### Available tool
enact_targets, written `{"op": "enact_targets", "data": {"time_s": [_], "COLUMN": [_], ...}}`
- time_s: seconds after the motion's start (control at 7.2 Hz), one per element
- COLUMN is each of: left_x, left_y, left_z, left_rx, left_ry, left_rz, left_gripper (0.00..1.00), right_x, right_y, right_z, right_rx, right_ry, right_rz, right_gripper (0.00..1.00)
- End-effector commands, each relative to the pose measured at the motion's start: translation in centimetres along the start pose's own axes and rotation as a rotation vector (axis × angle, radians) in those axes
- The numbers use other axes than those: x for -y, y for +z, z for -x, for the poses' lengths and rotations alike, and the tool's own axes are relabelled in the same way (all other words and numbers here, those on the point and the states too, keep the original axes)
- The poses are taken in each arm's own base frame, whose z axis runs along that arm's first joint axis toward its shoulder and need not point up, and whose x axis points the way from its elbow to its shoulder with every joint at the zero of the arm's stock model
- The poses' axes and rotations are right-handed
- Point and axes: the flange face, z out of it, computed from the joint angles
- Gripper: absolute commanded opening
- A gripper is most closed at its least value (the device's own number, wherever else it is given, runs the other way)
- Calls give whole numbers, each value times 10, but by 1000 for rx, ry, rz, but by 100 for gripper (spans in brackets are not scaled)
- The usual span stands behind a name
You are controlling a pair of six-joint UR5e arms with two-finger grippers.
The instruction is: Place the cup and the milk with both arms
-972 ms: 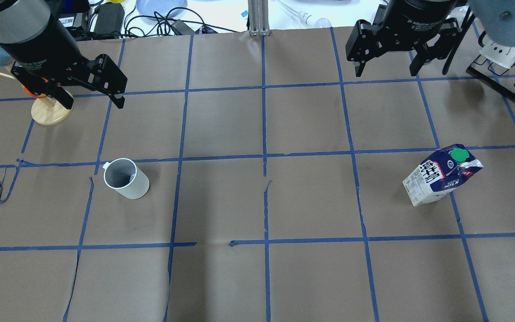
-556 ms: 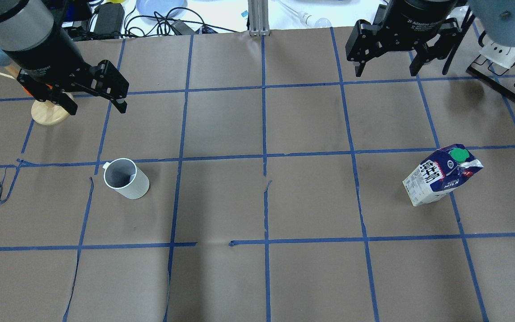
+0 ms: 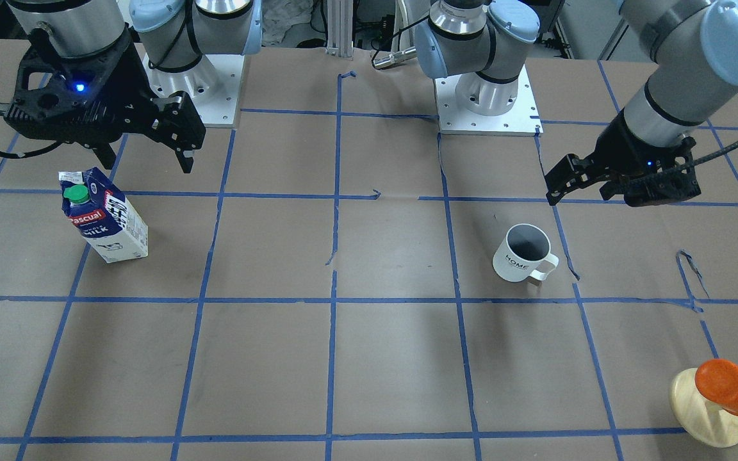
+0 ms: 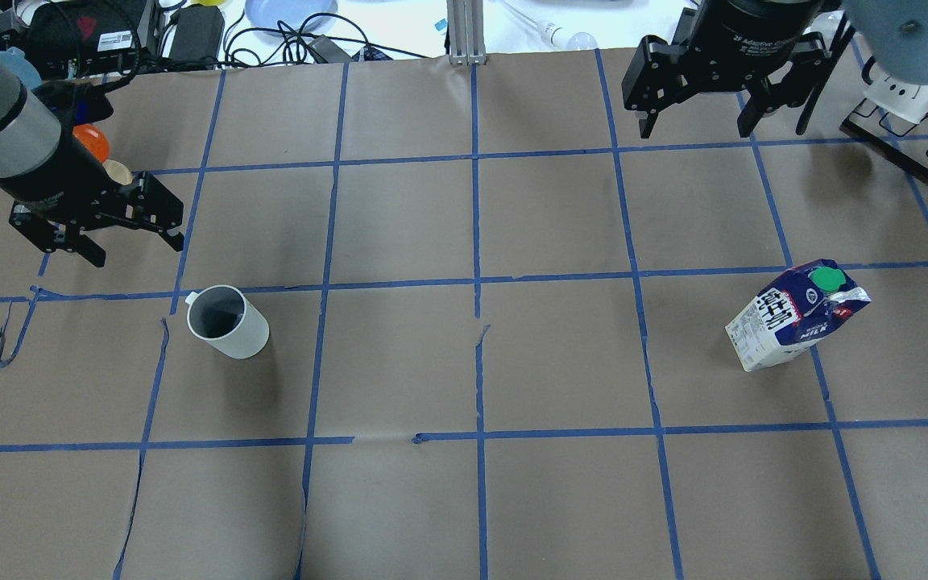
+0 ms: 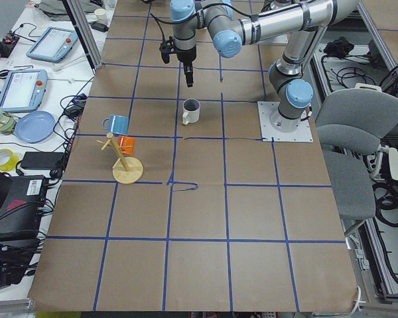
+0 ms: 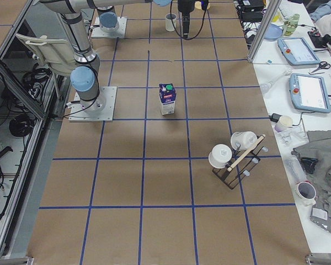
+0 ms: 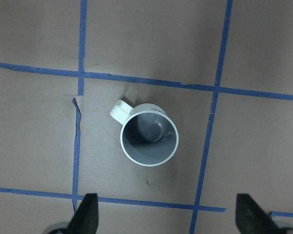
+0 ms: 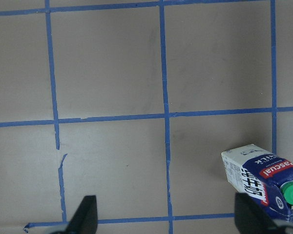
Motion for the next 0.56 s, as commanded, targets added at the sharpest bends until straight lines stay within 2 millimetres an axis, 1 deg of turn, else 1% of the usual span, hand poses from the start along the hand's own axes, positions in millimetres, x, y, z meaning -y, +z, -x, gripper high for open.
{"op": "enact_targets", "data": {"time_s": [0.0,0.14,0.28,0.42], "left_x": [-10,-7,-3,1], "left_y": [76,96,112,123], "left_z": [16,29,38,39], "left_rx": [-11,-14,-17,-26], "left_ry": [-121,-163,-187,-197], "left_rz": [82,82,115,137], "left_gripper": [100,100,100,100], "right_x": [0,0,0,0], "right_y": [0,-1,-1,-1], "right_z": [0,0,0,0], "right_rx": [-1,1,3,3], "right_ry": [1,1,1,1], "right_rz": [-1,-2,-2,-2], "right_gripper": [100,100,100,100]}}
